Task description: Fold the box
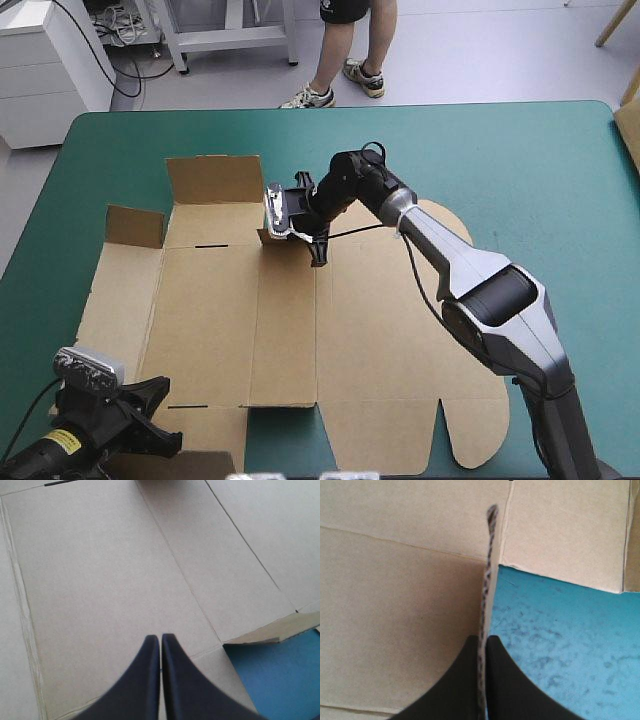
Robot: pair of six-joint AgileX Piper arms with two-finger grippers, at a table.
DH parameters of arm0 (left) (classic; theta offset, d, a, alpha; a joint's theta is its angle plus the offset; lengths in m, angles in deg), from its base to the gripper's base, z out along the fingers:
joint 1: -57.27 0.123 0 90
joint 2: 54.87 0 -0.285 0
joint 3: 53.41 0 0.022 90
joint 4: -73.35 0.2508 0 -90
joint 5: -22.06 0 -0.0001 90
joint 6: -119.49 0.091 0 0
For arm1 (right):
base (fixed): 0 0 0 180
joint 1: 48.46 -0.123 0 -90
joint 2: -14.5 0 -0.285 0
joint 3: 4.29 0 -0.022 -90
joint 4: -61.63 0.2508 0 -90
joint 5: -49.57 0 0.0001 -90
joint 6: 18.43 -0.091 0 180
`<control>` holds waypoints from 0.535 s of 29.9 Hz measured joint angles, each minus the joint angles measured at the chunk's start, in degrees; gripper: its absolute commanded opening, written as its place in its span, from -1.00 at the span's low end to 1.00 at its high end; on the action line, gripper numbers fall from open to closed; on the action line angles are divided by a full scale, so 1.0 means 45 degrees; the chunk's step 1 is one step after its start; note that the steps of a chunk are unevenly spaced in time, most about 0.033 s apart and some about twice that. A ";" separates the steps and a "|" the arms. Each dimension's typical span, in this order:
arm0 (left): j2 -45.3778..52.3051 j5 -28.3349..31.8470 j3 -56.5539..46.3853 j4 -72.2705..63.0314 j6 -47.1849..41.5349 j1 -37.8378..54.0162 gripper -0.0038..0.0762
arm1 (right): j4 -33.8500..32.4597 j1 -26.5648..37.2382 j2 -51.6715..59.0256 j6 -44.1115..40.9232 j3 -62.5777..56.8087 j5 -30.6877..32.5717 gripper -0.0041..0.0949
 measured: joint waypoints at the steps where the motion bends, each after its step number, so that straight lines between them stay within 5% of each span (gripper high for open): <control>1: 0.0000 0.0000 0.0000 0.0000 0.0000 0.0000 -0.92 | -0.0028 0.0000 0.0000 -0.0135 0.0000 0.0046 -0.96; 16: 0.0000 0.0000 0.0000 0.0000 0.0000 0.0000 -0.92 | -0.0126 0.0000 -0.0009 -0.0721 0.0058 0.0439 -0.90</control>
